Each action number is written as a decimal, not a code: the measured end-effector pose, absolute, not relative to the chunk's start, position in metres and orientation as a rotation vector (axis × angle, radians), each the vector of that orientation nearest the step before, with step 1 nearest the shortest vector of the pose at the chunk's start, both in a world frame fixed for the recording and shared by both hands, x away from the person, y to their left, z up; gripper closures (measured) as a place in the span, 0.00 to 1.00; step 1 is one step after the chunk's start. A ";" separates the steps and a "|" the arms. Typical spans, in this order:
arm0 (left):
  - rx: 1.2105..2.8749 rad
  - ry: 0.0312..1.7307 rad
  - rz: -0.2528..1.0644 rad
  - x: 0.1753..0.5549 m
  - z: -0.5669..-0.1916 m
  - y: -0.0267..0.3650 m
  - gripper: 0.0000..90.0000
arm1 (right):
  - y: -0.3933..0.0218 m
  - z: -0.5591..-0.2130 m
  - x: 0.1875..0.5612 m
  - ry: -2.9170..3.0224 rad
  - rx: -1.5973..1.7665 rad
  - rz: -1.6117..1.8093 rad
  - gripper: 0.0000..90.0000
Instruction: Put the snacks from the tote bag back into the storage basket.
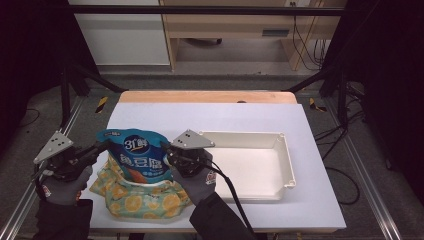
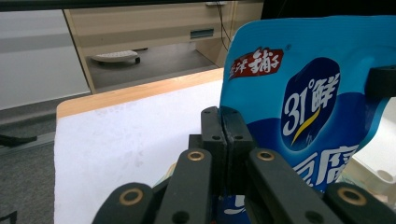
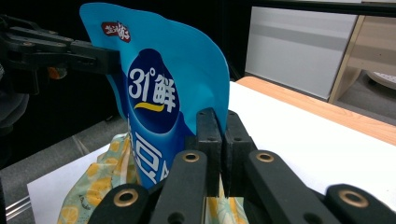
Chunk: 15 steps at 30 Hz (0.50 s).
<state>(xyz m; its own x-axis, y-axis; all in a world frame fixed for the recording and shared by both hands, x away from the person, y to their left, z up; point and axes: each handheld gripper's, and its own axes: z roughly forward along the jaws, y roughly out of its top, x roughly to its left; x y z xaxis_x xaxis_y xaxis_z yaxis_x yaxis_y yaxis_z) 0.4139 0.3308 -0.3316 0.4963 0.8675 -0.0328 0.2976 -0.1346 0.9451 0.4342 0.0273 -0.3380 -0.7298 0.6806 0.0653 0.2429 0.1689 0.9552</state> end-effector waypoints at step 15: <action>1.666 1.015 0.697 0.412 -0.330 0.330 1.00 | 0.031 -0.332 0.434 2.081 0.851 1.543 1.00</action>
<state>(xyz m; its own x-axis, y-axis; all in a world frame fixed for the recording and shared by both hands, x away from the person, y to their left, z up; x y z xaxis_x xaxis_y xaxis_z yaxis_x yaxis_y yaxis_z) 0.4118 0.3299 -0.3299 0.4770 0.8784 -0.0292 0.2883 -0.1250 0.9493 0.4338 0.0309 -0.3323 -0.7285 0.6844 0.0307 0.2281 0.2001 0.9529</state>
